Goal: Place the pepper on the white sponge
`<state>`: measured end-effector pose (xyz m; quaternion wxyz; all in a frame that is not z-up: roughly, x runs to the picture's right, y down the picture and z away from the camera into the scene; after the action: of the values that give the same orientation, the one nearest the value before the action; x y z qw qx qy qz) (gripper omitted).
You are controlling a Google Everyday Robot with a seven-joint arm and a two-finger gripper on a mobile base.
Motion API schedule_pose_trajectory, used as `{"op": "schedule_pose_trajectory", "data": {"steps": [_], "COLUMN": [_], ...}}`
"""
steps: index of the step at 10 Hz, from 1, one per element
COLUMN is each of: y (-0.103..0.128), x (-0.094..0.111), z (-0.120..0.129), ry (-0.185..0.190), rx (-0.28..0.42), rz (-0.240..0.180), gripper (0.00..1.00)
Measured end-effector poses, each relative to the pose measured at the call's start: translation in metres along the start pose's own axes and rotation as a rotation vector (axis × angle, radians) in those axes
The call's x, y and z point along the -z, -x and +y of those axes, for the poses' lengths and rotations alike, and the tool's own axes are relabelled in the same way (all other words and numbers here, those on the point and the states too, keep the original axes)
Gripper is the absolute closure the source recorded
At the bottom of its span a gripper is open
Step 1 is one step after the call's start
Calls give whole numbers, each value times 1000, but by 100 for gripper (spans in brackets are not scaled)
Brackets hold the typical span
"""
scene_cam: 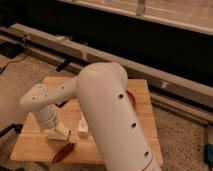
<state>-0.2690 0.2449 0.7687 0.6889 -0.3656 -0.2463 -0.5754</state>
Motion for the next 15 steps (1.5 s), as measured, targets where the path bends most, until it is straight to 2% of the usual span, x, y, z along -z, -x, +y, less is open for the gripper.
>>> {"op": "schedule_pose_trajectory", "data": {"steps": [6, 8, 10, 12, 15], "y": [0, -5, -12, 1, 41], "x": [0, 6, 8, 5, -3], "z": [0, 1, 13, 21, 33], "ry": [0, 11, 8, -13, -50], "rx": [1, 18, 15, -3, -30], "rz": [0, 7, 15, 21, 10], "gripper": [20, 20, 20, 20, 20]}}
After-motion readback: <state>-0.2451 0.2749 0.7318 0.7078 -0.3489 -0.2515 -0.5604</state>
